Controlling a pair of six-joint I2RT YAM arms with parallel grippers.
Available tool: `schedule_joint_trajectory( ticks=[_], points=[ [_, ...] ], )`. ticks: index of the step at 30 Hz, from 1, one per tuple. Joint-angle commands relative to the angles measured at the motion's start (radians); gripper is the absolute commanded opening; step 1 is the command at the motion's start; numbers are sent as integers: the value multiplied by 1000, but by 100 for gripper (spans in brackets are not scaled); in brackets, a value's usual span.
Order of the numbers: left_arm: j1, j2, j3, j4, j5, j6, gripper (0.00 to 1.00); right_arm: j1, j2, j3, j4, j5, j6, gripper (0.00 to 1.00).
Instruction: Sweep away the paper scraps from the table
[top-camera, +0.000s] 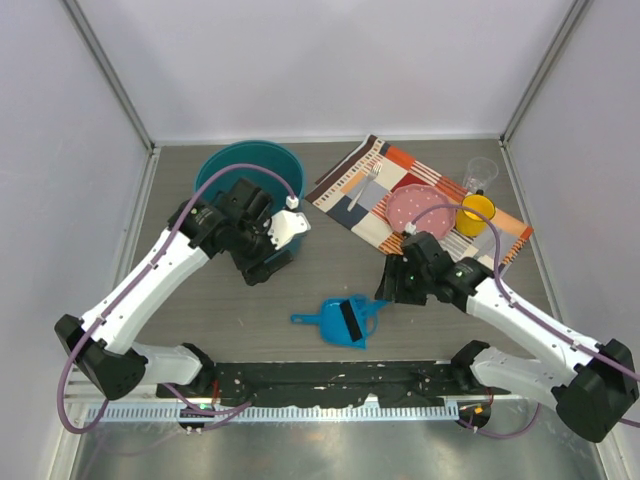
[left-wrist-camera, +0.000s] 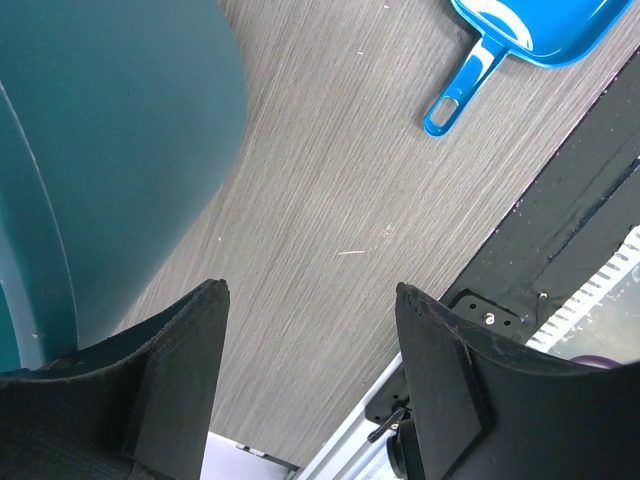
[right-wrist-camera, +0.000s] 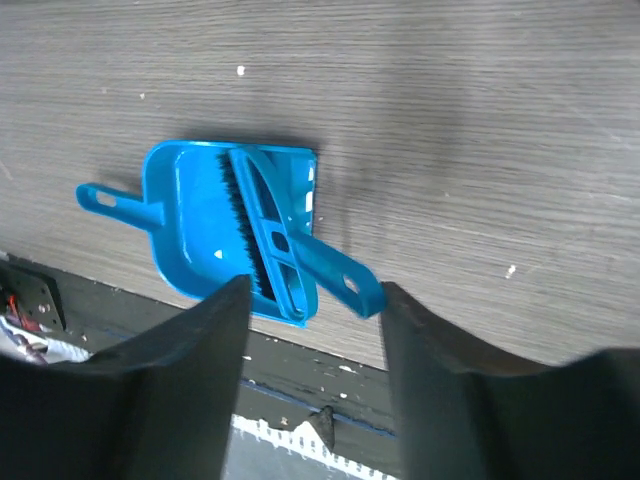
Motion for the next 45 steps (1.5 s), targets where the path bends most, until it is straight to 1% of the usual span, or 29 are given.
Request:
schedule_joint_trajectory(
  ticks=[1, 3, 5, 6, 7, 9, 10, 13, 16, 18, 19, 20, 21, 22, 23, 24, 25, 27, 28, 30, 31, 34, 35, 37, 39, 41, 43, 44, 45],
  points=[
    [7, -19, 20, 2, 2, -8, 70, -15, 9, 56, -67, 72, -24, 66],
    [7, -16, 17, 5, 5, -10, 70, -15, 33, 93, -108, 150, -39, 67],
    [7, -16, 10, 5, 14, -10, 70, -15, 49, 134, -155, 195, -59, 70],
    [7, -19, 5, 7, 17, -11, 70, -15, 59, 146, -169, 218, -67, 76],
    [7, -25, -3, 11, 26, -14, 70, -15, 60, 158, -180, 273, -75, 88],
    [7, -51, -42, 19, 55, -16, 70, -15, 60, 189, -203, 328, -93, 88],
    [7, -63, -61, 22, 63, -17, 70, -15, 54, 197, -206, 386, -98, 88],
    [9, -129, -145, 42, 43, -25, 70, -17, 26, 212, -197, 457, -122, 88],
    [33, -212, -236, 65, 26, -28, 70, -15, -8, 209, -128, 496, -153, 88],
    [65, -255, -305, 99, 22, -25, 71, -15, -51, 186, -35, 545, -171, 88],
    [106, -298, -329, 111, 7, -22, 72, -15, -68, 174, 2, 564, -200, 88],
    [133, -316, -381, 131, -18, -29, 78, -17, -94, 144, 80, 601, -219, 88],
    [159, -332, -407, 166, -88, -39, 80, -17, -106, 124, 121, 626, -245, 88],
    [211, -341, -450, 183, -120, -49, 82, -17, -115, 102, 202, 649, -281, 88],
    [235, -353, -469, 192, -141, -60, 83, -17, -132, 55, 241, 705, -297, 89],
    [261, -358, -484, 194, -148, -60, 83, -20, -137, 30, 276, 726, -314, 90],
    [309, -363, -515, 194, -145, -59, 83, -20, -144, 8, 341, 736, -325, 91],
    [357, -392, -550, 202, -150, -39, 83, -26, -155, -45, 395, 743, -360, 91],
    [402, -404, -585, 211, -164, -27, 84, -27, -160, -61, 431, 746, -366, 92],
    [449, -431, -613, 219, -179, 7, 85, -32, -169, -97, 458, 764, -371, 93],
    [494, -439, -630, 222, -184, 18, 86, -38, -172, -108, 484, 773, -372, 95],
    [577, -453, -644, 226, -172, 46, 86, -46, -203, -177, 554, 825, -377, 96],
    [594, -458, -642, 222, -135, 52, 86, -46, -213, -191, 573, 832, -372, 96],
    [622, -470, -636, 202, -109, 65, 86, -46, -247, -232, 626, 816, -365, 96],
    [625, -490, -641, 171, -43, 79, 86, -46, -264, -255, 654, 801, -366, 96],
    [631, -519, -668, 192, -56, 85, 87, -46, -273, -275, 676, 804, -366, 96],
    [650, -519, -711, 234, -96, 82, 91, -46, -269, -282, 680, 815, -372, 97],
    [651, -510, -723, 260, -127, 76, 91, -47, -267, -282, 682, 822, -375, 97],
    [706, -498, -736, 304, -132, 69, 91, -46, -264, -282, 682, 821, -380, 97]
  ],
)
